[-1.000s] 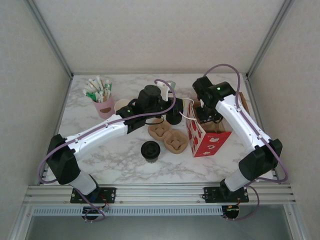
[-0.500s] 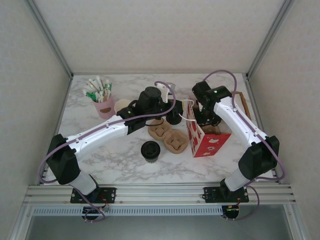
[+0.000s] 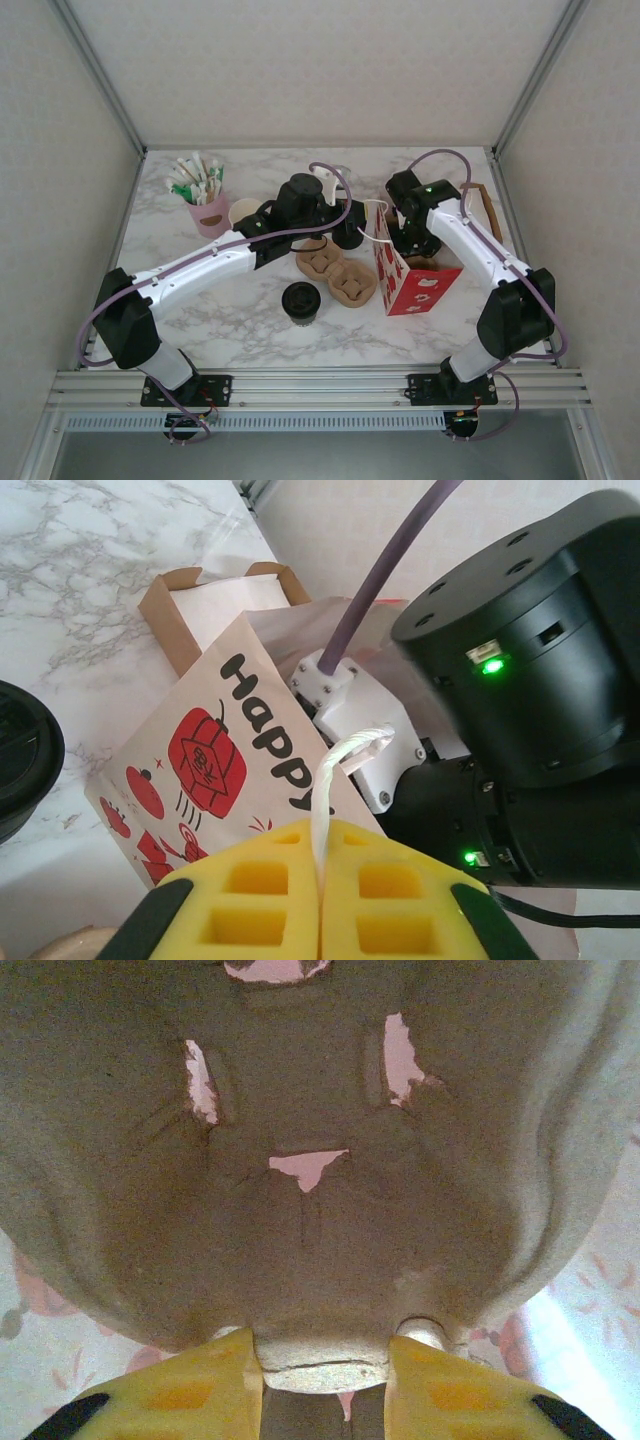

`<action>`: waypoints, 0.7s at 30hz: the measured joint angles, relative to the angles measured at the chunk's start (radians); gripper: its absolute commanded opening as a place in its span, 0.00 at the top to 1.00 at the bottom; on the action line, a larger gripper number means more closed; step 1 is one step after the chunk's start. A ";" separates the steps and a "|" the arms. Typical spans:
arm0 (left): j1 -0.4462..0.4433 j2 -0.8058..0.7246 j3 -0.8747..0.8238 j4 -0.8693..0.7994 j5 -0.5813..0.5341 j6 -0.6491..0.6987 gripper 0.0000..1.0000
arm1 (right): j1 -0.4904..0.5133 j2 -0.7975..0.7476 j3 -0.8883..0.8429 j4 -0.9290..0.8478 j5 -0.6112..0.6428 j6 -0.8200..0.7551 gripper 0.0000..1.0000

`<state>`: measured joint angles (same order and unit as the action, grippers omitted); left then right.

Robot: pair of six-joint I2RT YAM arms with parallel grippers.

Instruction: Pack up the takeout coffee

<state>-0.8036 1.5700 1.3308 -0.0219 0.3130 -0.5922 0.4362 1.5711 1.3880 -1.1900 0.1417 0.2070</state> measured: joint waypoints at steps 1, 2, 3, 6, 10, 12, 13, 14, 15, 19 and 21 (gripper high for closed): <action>0.000 0.000 0.000 0.000 0.000 0.000 1.00 | 0.000 0.000 -0.007 0.005 -0.005 0.000 0.68; 0.000 0.000 0.000 0.000 0.000 0.000 1.00 | -0.001 0.000 -0.014 0.011 -0.008 0.000 0.68; 0.000 0.000 0.000 0.000 0.000 0.000 1.00 | -0.001 0.000 -0.022 0.018 -0.011 0.000 0.68; 0.000 0.000 0.000 0.000 0.000 0.000 1.00 | -0.002 0.000 -0.045 0.039 -0.015 0.000 0.68; 0.000 0.000 0.000 0.000 0.000 0.000 1.00 | -0.003 0.000 -0.077 0.066 -0.017 0.000 0.68; 0.000 0.000 0.000 0.000 -0.001 0.000 1.00 | -0.005 0.000 -0.090 0.080 -0.021 0.004 0.68; 0.000 0.000 0.000 0.000 -0.001 -0.001 1.00 | -0.007 0.001 -0.093 0.085 -0.024 0.005 0.68; 0.000 0.000 0.000 0.000 -0.002 -0.003 1.00 | -0.008 0.002 -0.098 0.091 -0.028 0.007 0.68; 0.000 0.000 0.000 0.000 -0.004 -0.003 1.00 | -0.011 0.003 -0.103 0.097 -0.032 0.008 0.68; 0.000 0.000 -0.005 0.000 -0.011 -0.003 1.00 | -0.016 0.010 -0.119 0.116 -0.039 0.012 0.68; 0.000 0.000 -0.005 -0.001 -0.015 -0.003 1.00 | -0.020 0.015 -0.128 0.128 -0.042 0.014 0.68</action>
<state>-0.8036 1.5696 1.3254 -0.0231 0.2977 -0.5957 0.4164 1.5864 1.2602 -1.0622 0.0998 0.2214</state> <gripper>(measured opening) 0.071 0.323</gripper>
